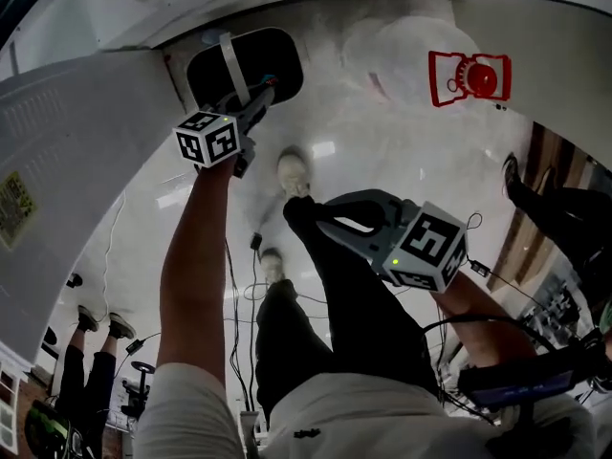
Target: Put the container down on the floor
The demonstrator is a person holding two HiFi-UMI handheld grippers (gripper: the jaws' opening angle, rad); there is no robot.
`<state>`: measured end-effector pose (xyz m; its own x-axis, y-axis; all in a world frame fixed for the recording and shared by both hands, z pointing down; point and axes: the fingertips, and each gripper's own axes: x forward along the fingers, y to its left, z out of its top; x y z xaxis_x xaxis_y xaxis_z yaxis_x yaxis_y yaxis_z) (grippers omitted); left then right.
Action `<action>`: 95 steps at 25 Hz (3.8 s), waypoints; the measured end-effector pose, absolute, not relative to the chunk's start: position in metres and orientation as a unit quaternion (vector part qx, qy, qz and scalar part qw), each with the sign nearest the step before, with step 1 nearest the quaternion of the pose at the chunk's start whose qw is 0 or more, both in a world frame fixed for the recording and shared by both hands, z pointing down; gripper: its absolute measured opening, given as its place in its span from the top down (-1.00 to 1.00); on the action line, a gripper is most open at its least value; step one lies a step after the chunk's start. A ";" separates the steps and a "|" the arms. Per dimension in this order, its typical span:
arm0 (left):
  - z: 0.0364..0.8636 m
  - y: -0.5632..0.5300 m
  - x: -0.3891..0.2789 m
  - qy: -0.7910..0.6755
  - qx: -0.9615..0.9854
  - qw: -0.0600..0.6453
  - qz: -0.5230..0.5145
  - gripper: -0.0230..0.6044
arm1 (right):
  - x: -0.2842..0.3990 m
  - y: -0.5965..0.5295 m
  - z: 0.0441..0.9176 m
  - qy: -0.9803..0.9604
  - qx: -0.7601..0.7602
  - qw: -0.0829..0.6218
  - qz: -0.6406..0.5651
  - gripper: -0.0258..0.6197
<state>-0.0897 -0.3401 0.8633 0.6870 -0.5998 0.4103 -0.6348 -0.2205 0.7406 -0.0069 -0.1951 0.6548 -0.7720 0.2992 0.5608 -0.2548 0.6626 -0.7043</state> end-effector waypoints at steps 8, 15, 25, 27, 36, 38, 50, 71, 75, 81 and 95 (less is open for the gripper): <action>0.876 -0.333 -0.085 -0.383 0.788 0.481 0.025 0.82 | -0.007 -0.197 0.665 -0.841 -0.016 0.341 0.418 0.84; 0.876 -0.330 -0.086 -0.397 0.788 0.469 0.042 0.76 | -0.009 -0.198 0.661 -0.841 -0.021 0.334 0.425 0.84; 0.885 -0.329 -0.086 -0.402 0.778 0.480 0.051 0.16 | -0.010 -0.198 0.666 -0.843 -0.027 0.331 0.424 0.84; 0.886 -0.328 -0.087 -0.406 0.775 0.480 0.051 0.12 | -0.010 -0.198 0.668 -0.844 -0.027 0.330 0.422 0.84; 0.870 -0.312 -0.099 -0.428 0.764 0.479 0.056 -0.03 | -0.009 -0.191 0.665 -0.843 -0.033 0.346 0.411 0.83; 0.862 -0.307 -0.104 -0.435 0.762 0.477 0.057 -0.04 | -0.011 -0.189 0.662 -0.846 -0.036 0.344 0.406 0.83; 0.775 -0.228 -0.121 -0.464 0.746 0.478 0.027 -0.07 | -0.017 -0.148 0.621 -0.851 -0.044 0.379 0.360 0.84; 0.435 0.040 -0.053 -0.400 0.829 0.388 0.039 0.90 | -0.013 0.026 0.450 -0.875 -0.038 0.400 0.271 0.84; 0.380 0.092 -0.044 -0.384 0.840 0.383 0.018 0.90 | -0.007 0.060 0.409 -0.882 -0.030 0.392 0.260 0.84; 0.311 0.163 -0.027 -0.376 0.857 0.350 0.035 0.90 | -0.007 0.121 0.351 -0.895 -0.031 0.376 0.238 0.84; 0.237 0.228 -0.030 -0.375 0.879 0.293 0.042 0.90 | -0.025 0.190 0.287 -0.921 -0.014 0.327 0.213 0.85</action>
<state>-0.0298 0.2281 0.2373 0.7159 -0.6338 0.2929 -0.6828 -0.5481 0.4830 -0.0251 0.1895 0.2872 -0.7853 0.1659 0.5965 -0.1126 0.9091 -0.4010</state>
